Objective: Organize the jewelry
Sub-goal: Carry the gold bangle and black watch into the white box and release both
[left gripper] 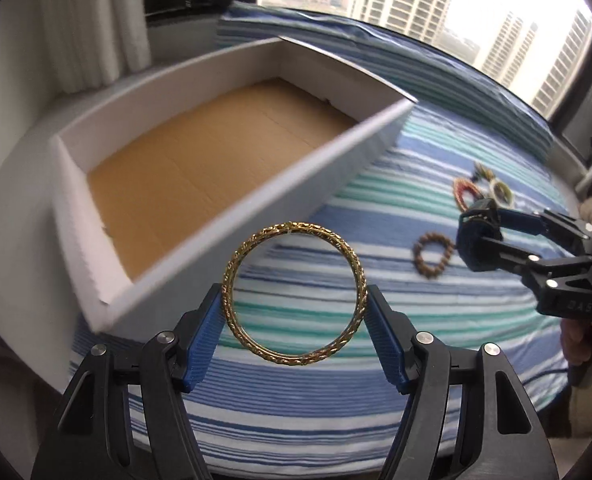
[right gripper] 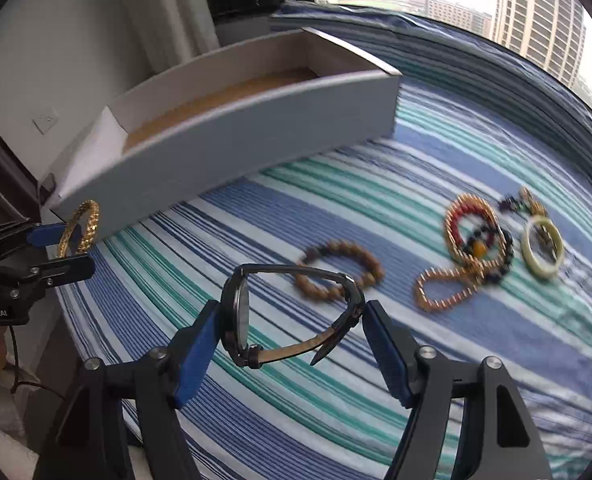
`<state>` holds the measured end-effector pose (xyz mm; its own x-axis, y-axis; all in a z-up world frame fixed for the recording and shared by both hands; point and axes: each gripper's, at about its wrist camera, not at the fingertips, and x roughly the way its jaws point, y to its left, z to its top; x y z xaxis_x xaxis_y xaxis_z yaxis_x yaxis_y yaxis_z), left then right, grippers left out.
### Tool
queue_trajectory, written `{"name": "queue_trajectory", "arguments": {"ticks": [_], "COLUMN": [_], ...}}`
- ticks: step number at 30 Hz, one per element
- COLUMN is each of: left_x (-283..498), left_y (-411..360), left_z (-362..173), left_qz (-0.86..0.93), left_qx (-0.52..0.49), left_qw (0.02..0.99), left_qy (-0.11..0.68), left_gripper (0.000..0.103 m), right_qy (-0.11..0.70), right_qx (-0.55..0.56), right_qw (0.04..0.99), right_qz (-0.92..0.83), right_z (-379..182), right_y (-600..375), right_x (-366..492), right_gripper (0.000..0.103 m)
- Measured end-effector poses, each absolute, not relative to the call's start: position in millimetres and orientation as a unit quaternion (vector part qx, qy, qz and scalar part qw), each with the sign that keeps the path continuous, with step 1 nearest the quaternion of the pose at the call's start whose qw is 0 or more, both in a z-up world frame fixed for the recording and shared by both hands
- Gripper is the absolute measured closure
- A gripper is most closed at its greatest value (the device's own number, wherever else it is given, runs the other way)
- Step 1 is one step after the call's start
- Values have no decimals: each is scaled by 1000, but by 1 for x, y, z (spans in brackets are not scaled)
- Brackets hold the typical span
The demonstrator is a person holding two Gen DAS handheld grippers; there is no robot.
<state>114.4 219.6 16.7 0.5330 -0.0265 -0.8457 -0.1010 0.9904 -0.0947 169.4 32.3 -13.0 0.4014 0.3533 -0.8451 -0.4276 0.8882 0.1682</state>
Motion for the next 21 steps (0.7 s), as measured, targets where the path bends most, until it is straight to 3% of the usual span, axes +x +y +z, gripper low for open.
{"name": "queue_trajectory", "arguments": {"ticks": [7, 19, 21], "left_x": [160, 197, 198], "left_y": [298, 324, 323], "left_z": [8, -35, -34], "left_qz": [159, 181, 185], "left_qx": [-108, -154, -154], "left_qw": [864, 834, 833], "left_qy": [465, 498, 499], "left_gripper": [33, 33, 28], "right_qy": [418, 473, 480], "right_qx": [-43, -93, -86], "right_qw": [852, 823, 821], "right_qz": [313, 301, 296], "right_z": [38, -28, -33], "right_y": [147, 218, 214], "right_x": [241, 314, 320], "right_gripper": [30, 29, 28]}}
